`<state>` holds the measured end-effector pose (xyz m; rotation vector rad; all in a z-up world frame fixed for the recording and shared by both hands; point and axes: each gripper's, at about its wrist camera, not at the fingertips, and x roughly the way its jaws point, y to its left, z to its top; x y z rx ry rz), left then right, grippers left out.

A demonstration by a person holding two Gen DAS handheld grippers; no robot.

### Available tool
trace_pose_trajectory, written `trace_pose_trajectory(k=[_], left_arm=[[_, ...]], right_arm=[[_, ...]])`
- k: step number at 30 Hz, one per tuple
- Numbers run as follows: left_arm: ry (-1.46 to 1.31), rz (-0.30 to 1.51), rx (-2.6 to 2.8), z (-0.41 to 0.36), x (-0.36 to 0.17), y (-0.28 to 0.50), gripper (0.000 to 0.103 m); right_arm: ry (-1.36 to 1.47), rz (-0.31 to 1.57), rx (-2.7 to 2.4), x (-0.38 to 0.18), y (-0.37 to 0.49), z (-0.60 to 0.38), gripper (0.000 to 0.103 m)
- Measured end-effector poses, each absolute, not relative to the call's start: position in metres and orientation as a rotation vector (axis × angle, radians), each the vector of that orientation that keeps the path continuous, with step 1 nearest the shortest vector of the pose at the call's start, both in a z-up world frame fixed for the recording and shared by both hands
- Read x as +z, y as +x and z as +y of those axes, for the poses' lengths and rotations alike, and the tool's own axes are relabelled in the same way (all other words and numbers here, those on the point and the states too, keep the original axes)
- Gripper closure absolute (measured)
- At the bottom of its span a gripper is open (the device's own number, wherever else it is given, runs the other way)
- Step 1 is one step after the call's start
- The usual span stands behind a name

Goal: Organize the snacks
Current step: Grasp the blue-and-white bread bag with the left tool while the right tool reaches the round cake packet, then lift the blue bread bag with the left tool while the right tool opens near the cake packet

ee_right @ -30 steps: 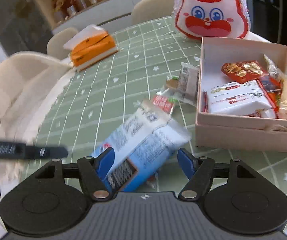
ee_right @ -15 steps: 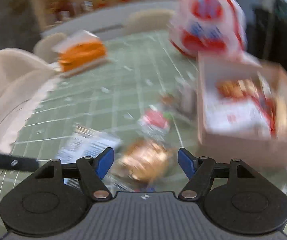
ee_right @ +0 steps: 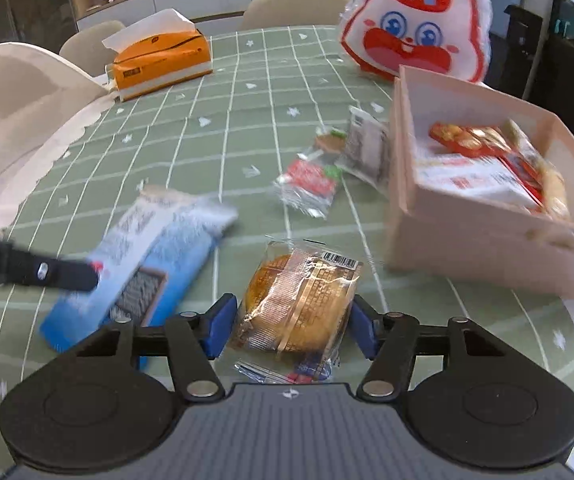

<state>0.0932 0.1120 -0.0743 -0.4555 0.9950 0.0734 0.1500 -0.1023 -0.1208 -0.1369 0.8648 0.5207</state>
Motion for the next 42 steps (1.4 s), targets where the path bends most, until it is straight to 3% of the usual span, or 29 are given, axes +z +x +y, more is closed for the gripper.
trace_pose_trajectory(k=[7,11,14,15,17,18,28,42], left_arm=[[-0.44,0.983,0.087,0.121,-0.078,0.095,0.071],[-0.462,0.98,0.079,0.136,-0.084,0.098,0.071],[-0.485,0.984,0.052,0.142,-0.089,0.101,0.071],[-0.484,0.987,0.048,0.143,-0.09,0.103,0.071],[-0.479,0.991,0.043,0.143,-0.092,0.106,0.071],[-0.477,0.993,0.037,0.143,-0.094,0.107,0.071],[-0.552,0.957,-0.039,0.152,-0.102,0.115,0.069],[-0.582,0.989,-0.124,0.126,-0.103,0.12,0.068]], right_arm=[[-0.126,0.89,0.468,-0.118,0.132,-0.144,0.042],[-0.156,0.78,0.484,-0.098,0.122,-0.143,0.031],[-0.164,0.745,0.579,-0.086,0.122,-0.122,0.029],[-0.168,0.751,0.608,-0.086,0.124,-0.112,0.031],[-0.168,0.78,0.661,-0.089,0.131,-0.092,0.06],[-0.166,0.8,0.676,-0.093,0.135,-0.082,0.063],[-0.179,0.866,0.696,-0.109,0.143,-0.048,0.066],[-0.176,0.85,0.535,-0.106,0.142,-0.082,0.066]])
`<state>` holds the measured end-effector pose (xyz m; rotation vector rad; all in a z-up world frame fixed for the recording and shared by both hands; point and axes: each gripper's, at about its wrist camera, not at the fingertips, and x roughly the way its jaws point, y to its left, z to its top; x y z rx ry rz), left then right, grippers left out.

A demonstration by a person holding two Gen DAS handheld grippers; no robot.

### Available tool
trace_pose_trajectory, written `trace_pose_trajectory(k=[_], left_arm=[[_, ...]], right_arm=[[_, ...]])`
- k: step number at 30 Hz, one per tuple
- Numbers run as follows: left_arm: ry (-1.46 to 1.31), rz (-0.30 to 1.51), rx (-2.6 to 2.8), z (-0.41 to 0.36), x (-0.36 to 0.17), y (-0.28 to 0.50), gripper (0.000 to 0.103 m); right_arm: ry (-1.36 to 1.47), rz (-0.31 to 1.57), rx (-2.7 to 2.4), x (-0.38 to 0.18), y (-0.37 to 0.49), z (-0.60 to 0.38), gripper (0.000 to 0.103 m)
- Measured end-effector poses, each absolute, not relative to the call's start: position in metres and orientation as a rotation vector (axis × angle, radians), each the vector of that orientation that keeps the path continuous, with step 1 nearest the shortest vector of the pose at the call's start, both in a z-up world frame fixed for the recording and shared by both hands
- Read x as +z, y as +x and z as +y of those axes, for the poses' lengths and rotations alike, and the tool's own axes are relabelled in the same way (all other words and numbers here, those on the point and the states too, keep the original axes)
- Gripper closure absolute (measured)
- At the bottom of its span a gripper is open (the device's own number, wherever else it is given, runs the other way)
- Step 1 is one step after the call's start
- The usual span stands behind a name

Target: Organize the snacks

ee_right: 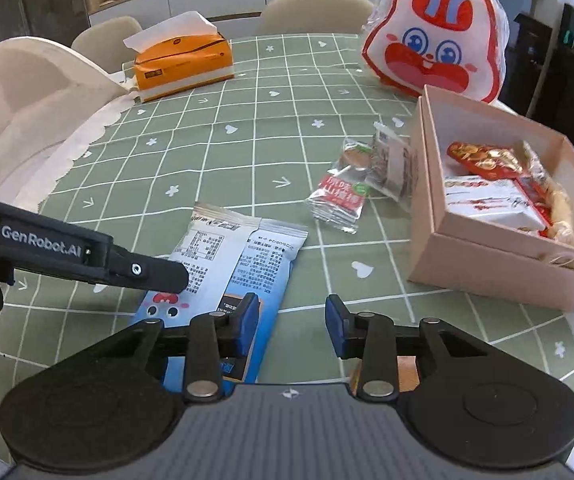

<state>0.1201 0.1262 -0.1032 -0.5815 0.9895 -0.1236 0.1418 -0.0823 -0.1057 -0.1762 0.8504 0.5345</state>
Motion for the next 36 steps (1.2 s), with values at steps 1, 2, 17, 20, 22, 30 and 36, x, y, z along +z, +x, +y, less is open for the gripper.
trace_pose_trajectory(k=[1,2,17,20,22,30,36], left_arm=[[-0.591,0.995,-0.132,0.125,-0.105,0.12,0.068],[-0.598,0.989,-0.133,0.125,-0.106,0.12,0.068],[-0.624,0.968,-0.133,0.121,-0.104,0.114,0.062],[-0.617,0.948,-0.155,0.117,-0.089,0.106,0.062],[-0.614,0.929,-0.19,0.114,-0.077,0.101,0.062],[-0.615,0.932,-0.252,0.089,-0.058,0.102,0.061],[-0.52,0.989,-0.256,0.058,-0.06,0.111,0.063]], right_arm=[[-0.182,0.84,0.514,-0.105,0.142,-0.084,0.066],[-0.19,0.829,0.486,-0.104,0.141,-0.085,0.066],[-0.184,0.873,0.56,-0.115,0.136,-0.099,0.075],[-0.142,0.881,0.583,-0.116,0.134,-0.107,0.076],[-0.111,0.886,0.594,-0.118,0.133,-0.114,0.076],[-0.05,0.866,0.632,-0.124,0.128,-0.135,0.084],[-0.005,0.866,0.673,-0.125,0.124,-0.145,0.085]])
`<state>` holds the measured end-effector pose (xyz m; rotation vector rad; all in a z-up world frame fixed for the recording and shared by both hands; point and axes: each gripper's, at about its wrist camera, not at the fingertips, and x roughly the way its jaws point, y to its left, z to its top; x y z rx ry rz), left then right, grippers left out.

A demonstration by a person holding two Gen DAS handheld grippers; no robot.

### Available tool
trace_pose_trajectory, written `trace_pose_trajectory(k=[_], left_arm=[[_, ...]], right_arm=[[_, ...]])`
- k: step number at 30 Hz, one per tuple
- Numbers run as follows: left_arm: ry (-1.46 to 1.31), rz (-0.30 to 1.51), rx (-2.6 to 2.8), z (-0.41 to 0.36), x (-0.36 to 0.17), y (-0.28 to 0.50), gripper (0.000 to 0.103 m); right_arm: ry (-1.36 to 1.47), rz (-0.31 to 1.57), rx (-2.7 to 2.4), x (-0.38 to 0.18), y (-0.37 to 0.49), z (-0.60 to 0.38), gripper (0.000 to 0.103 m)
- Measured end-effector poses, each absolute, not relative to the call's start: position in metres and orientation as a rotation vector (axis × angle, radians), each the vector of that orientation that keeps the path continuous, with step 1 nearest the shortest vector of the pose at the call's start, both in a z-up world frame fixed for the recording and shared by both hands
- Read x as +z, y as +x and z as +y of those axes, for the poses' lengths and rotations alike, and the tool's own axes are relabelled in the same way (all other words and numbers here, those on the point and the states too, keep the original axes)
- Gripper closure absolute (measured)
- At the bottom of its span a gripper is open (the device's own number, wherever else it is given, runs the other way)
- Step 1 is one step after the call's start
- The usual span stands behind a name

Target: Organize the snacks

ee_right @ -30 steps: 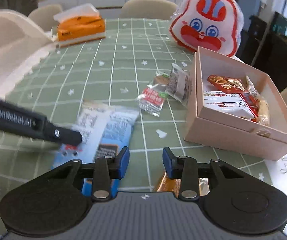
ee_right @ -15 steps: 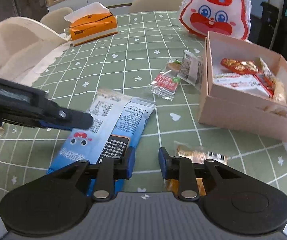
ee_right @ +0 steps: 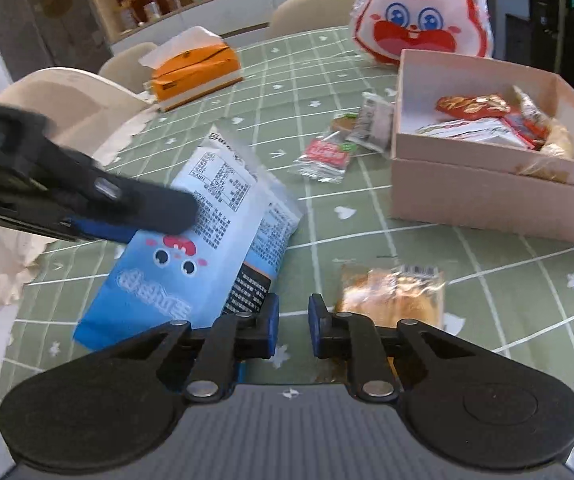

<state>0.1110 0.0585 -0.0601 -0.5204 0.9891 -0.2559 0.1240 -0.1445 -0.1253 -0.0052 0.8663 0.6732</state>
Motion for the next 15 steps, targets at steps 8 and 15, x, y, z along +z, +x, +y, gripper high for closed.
trace_pose_trajectory(k=[8,15], left_arm=[[-0.445,0.998,-0.229,0.04,-0.069,0.119,0.064],[-0.449,0.973,-0.182,0.054,-0.073,0.114,0.085]], right_arm=[[-0.049,0.84,0.698,-0.127,0.111,-0.141,0.085],[-0.104,0.767,0.666,-0.11,0.096,-0.153,0.068]])
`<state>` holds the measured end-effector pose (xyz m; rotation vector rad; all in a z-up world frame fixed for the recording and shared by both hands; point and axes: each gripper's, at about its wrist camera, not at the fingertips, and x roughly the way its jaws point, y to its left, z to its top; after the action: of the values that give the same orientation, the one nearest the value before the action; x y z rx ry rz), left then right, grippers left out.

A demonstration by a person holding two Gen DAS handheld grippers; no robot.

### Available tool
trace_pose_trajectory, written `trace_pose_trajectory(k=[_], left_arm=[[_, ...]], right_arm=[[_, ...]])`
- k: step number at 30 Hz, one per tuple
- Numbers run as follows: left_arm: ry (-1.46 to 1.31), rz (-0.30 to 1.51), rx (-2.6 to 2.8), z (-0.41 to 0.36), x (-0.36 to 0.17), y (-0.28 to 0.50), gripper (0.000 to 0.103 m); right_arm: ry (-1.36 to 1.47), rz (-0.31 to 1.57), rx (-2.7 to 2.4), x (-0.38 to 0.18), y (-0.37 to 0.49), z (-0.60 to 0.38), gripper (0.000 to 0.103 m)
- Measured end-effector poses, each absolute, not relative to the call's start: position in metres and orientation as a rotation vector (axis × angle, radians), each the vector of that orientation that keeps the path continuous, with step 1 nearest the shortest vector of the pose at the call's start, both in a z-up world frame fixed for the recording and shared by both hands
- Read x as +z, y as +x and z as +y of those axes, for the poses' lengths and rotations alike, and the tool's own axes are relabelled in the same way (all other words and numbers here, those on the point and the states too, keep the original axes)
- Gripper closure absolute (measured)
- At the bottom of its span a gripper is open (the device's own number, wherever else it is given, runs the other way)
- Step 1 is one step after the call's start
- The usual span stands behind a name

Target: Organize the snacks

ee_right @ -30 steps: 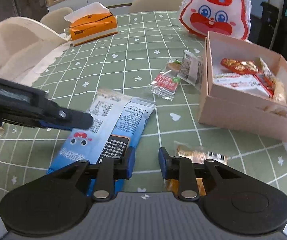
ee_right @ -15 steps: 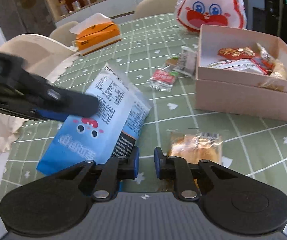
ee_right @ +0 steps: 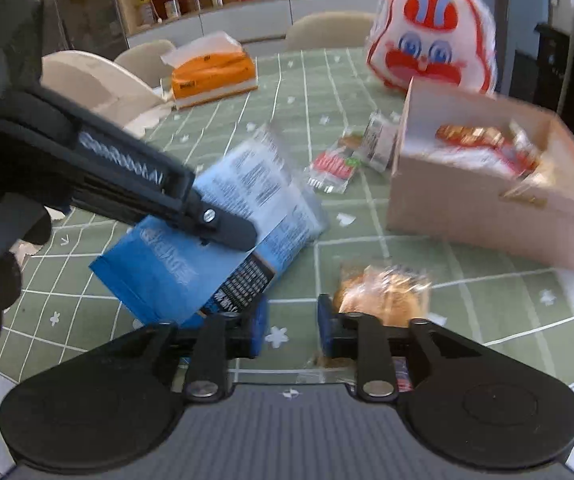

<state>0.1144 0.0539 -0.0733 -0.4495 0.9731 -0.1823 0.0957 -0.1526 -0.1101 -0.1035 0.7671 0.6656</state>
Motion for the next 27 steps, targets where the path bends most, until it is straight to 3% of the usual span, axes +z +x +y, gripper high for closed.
trace_pose_trajectory(k=[2,7,14,19,21,23,27], left_arm=[[-0.473,0.962,-0.17,0.06,-0.071,0.109,0.085],[-0.409,0.929,-0.173,0.058,-0.059,0.091,0.085],[-0.435,0.966,-0.216,0.048,-0.07,0.095,0.084],[-0.427,0.996,-0.213,0.039,-0.089,0.114,0.077],[-0.43,1.003,-0.222,0.036,-0.094,0.117,0.077],[-0.432,1.001,-0.225,0.034,-0.094,0.116,0.079],[-0.439,1.02,-0.226,0.033,-0.09,0.113,0.084]], right_arm=[[-0.118,0.725,0.619,-0.104,0.09,-0.161,0.039],[-0.039,0.77,0.468,-0.107,0.101,-0.176,0.025],[0.016,0.855,0.466,-0.123,0.124,-0.173,0.026],[-0.016,0.863,0.485,-0.128,0.126,-0.163,0.031],[-0.029,0.858,0.488,-0.127,0.124,-0.164,0.035],[-0.037,0.856,0.483,-0.127,0.124,-0.167,0.046],[-0.012,0.874,0.489,-0.125,0.126,-0.177,0.048]])
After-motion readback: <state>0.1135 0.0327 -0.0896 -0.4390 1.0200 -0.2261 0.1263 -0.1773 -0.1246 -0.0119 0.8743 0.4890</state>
